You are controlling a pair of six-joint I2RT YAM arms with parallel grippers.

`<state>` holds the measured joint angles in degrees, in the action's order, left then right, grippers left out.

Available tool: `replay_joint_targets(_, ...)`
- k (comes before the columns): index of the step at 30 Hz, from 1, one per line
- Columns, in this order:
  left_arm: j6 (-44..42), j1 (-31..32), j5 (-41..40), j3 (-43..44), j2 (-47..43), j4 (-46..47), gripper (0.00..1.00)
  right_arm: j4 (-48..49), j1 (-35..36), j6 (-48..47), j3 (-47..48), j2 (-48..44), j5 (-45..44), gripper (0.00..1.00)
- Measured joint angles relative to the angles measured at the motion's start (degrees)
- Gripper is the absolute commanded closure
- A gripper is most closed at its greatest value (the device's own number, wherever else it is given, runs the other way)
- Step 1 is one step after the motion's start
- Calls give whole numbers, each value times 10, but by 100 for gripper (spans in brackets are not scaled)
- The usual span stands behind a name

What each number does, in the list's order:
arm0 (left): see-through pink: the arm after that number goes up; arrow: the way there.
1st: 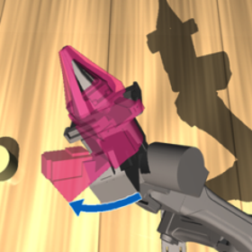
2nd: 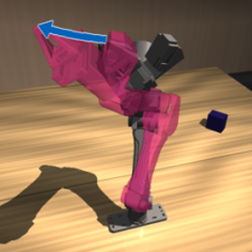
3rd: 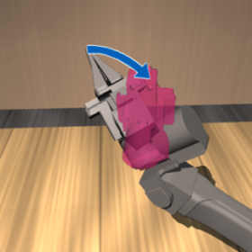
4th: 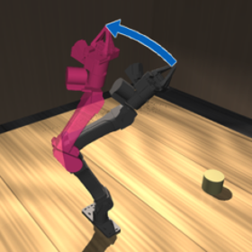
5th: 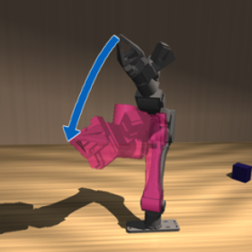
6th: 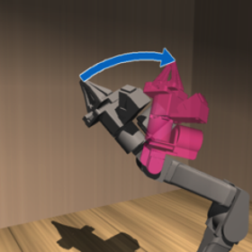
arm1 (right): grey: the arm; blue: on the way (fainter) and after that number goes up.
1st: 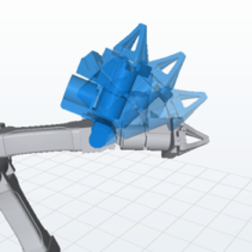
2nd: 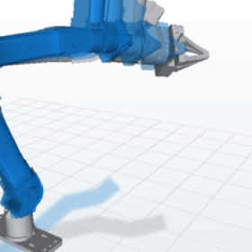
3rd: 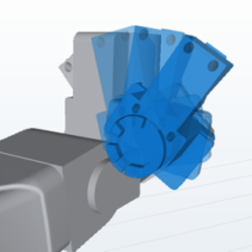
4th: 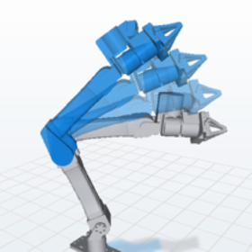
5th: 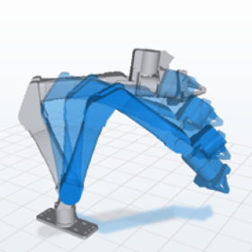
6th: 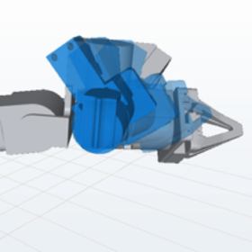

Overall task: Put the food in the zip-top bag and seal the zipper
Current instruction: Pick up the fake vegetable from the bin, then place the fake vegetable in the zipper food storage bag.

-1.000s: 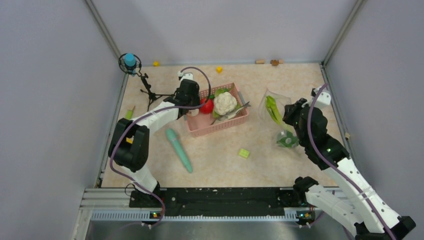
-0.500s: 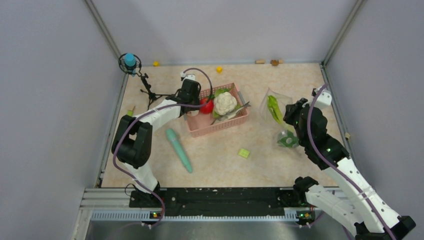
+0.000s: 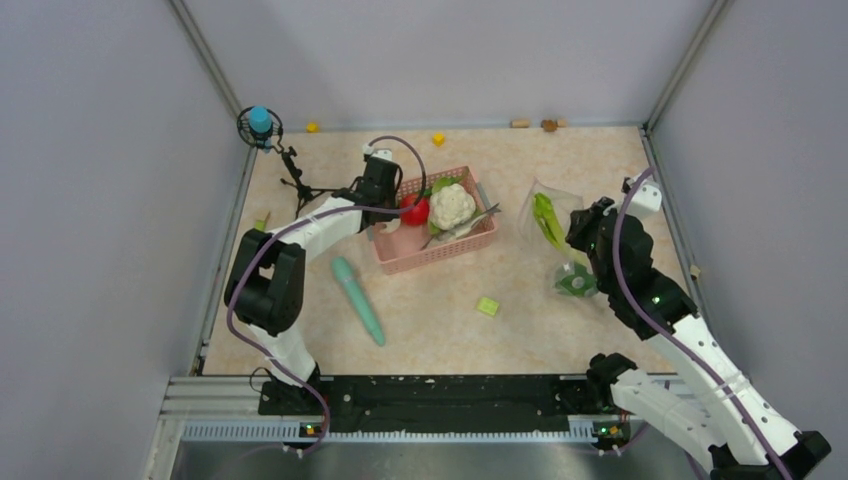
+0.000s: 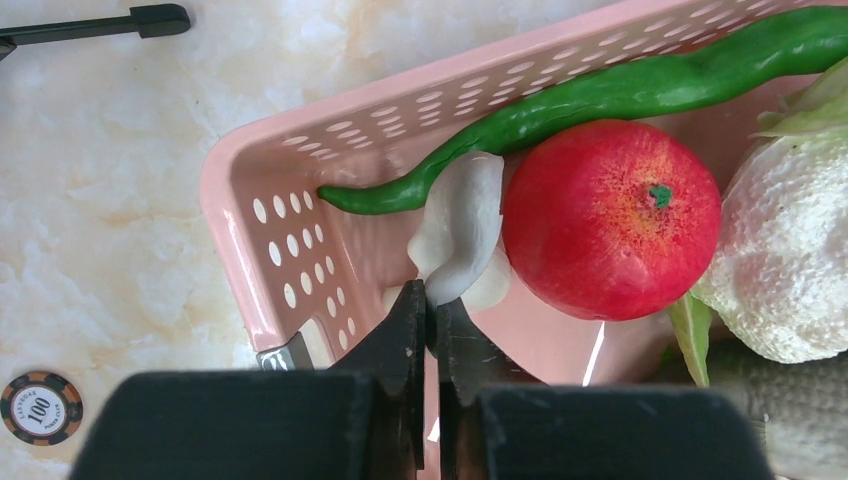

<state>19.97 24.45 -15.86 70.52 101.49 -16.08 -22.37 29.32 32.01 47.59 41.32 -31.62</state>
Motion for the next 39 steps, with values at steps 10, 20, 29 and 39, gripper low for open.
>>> replay_joint_targets(10,11,1,16,-11,-92,-16,100,1,0,0,-4,-1,5,100)
replay_joint_targets(20,35,39,166,-111,-308,70,100,5,0,1,-6,-2,30,100)
replay_joint_targets(29,16,192,267,-108,-337,192,100,30,0,0,-32,-24,56,100)
replay_joint_targets(39,28,251,313,-75,-217,313,100,52,0,-5,-48,-53,71,100)
